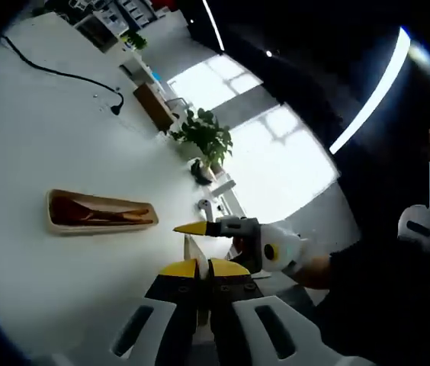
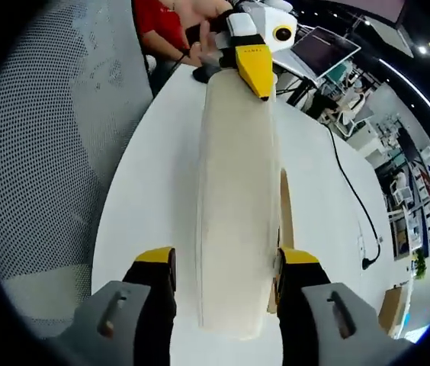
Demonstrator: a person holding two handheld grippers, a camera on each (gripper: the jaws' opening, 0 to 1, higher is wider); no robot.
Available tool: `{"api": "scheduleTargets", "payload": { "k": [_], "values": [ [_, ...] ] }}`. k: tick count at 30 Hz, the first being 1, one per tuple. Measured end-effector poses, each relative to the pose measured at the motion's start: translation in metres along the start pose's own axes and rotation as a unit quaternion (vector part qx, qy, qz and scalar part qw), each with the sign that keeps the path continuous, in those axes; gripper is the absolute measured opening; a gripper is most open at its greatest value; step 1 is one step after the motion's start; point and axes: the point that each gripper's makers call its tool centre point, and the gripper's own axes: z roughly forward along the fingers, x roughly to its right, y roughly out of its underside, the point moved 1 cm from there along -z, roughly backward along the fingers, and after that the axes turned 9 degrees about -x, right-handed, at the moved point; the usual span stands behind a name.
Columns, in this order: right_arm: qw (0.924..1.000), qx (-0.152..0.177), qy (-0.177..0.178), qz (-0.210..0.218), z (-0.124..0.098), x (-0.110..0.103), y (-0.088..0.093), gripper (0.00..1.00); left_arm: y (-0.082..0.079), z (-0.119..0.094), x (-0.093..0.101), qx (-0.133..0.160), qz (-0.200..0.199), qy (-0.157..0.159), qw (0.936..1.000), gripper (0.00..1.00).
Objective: Arrange the utensils inside the cutlery case until each visible utensil rests in its matching compartment.
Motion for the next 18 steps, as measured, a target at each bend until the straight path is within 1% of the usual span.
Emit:
{"api": "scheduleTargets", "payload": {
  "k": [2, 3, 4, 5, 9, 10, 14, 15, 18],
  "values": [
    [1.0000, -0.001, 0.002, 0.002, -0.001, 0.007, 0.002, 0.43, 0.000, -0.001, -0.003, 0.000, -0.006, 0.001, 1.0000, 0.04],
    [1.0000, -0.003, 0.000, 0.004, -0.001, 0.009, 0.004, 0.38, 0.000, -0.001, -0.003, 0.000, -0.015, 0.005, 0.9999, 0.04],
    [0.9998, -0.008, -0.003, 0.020, -0.001, 0.011, 0.008, 0.38, 0.000, -0.001, -0.005, 0.000, -0.015, 0.005, 0.9999, 0.04],
    [0.9998, -0.004, -0.009, 0.015, 0.000, 0.011, 0.007, 0.38, -0.002, 0.000, -0.006, 0.004, -0.020, 0.006, 0.9998, 0.04],
    [0.9999, -0.013, -0.009, 0.003, 0.005, 0.021, 0.010, 0.37, -0.009, 0.004, -0.011, 0.018, -0.043, 0.016, 0.9988, 0.04],
    [0.9999, -0.012, -0.011, 0.004, 0.006, 0.024, 0.011, 0.37, -0.012, 0.004, -0.015, 0.020, -0.037, 0.011, 0.9990, 0.04],
    [0.9998, -0.015, -0.014, 0.005, 0.014, 0.041, 0.013, 0.37, -0.028, 0.006, -0.023, 0.037, -0.067, 0.022, 0.9968, 0.04],
    [0.9997, -0.017, -0.014, 0.002, 0.016, 0.044, 0.014, 0.37, -0.031, 0.008, -0.027, 0.039, -0.067, 0.020, 0.9968, 0.04],
    [0.9996, -0.017, -0.022, 0.007, 0.025, 0.054, 0.016, 0.37, -0.043, 0.009, -0.042, 0.046, -0.085, 0.020, 0.9951, 0.04]
  ]
}}
